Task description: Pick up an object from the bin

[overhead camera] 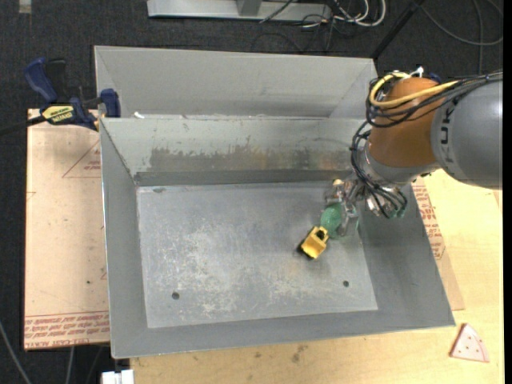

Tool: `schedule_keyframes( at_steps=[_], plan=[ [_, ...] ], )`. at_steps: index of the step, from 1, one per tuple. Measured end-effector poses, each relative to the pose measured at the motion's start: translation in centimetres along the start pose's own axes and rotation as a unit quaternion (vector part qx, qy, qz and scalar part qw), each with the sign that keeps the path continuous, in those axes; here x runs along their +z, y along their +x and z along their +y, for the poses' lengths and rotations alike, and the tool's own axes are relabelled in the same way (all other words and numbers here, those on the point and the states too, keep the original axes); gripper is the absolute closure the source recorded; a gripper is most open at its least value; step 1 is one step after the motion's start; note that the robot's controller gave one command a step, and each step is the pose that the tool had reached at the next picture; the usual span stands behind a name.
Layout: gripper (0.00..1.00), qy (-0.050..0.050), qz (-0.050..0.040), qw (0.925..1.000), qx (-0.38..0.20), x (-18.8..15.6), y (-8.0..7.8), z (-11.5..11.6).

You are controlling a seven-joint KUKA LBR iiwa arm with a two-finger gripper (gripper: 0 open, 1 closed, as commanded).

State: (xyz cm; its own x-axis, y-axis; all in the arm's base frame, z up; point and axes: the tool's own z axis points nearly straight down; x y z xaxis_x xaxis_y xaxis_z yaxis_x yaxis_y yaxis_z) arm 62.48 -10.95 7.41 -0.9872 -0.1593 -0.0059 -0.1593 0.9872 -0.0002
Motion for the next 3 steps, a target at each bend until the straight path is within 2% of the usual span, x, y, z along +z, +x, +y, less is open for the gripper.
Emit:
schedule_keyframes(
  at_steps=[1,2,3],
  plan=[
    [1.0,0.0,0.0,1.0,0.0,0.0,0.0,0.0],
    [1.0,0.0,0.0014,1.0,-0.005,-2.1,0.0,1.3],
    [1.0,0.0,0.0006,1.0,-0.002,-3.2,0.4,0.8]
  ],
)
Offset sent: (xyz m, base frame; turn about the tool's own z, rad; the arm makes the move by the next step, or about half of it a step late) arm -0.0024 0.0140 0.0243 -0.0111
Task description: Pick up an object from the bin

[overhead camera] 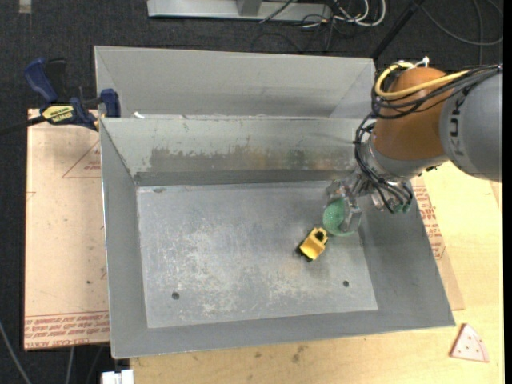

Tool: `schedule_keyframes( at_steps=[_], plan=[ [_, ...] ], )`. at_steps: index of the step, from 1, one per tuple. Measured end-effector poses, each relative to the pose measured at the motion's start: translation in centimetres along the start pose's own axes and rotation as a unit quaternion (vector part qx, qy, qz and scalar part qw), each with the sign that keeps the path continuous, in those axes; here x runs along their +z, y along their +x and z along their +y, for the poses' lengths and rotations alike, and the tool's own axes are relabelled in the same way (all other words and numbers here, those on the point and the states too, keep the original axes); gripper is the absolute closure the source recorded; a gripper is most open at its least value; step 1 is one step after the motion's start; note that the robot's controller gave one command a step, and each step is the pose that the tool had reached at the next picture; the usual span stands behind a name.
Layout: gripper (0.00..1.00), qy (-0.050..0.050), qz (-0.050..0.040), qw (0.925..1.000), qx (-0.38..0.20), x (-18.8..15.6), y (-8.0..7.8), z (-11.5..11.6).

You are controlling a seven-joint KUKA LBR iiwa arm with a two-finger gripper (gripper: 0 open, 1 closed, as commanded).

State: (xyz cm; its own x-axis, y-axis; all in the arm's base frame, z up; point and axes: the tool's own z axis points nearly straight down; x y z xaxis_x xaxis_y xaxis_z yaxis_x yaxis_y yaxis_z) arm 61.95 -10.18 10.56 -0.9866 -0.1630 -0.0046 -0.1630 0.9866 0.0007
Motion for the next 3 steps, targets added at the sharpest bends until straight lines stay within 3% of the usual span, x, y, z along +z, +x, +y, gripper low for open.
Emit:
schedule_keyframes(
  at_steps=[1,2,3],
  plan=[
    [1.0,0.0,0.0003,0.9999,-0.015,-3.4,0.0,2.1],
    [1.0,0.0,0.0003,0.9999,-0.015,-3.4,0.0,2.1],
    [1.0,0.002,-0.0045,0.9996,-0.028,-21.9,-1.1,1.5]
  ],
)
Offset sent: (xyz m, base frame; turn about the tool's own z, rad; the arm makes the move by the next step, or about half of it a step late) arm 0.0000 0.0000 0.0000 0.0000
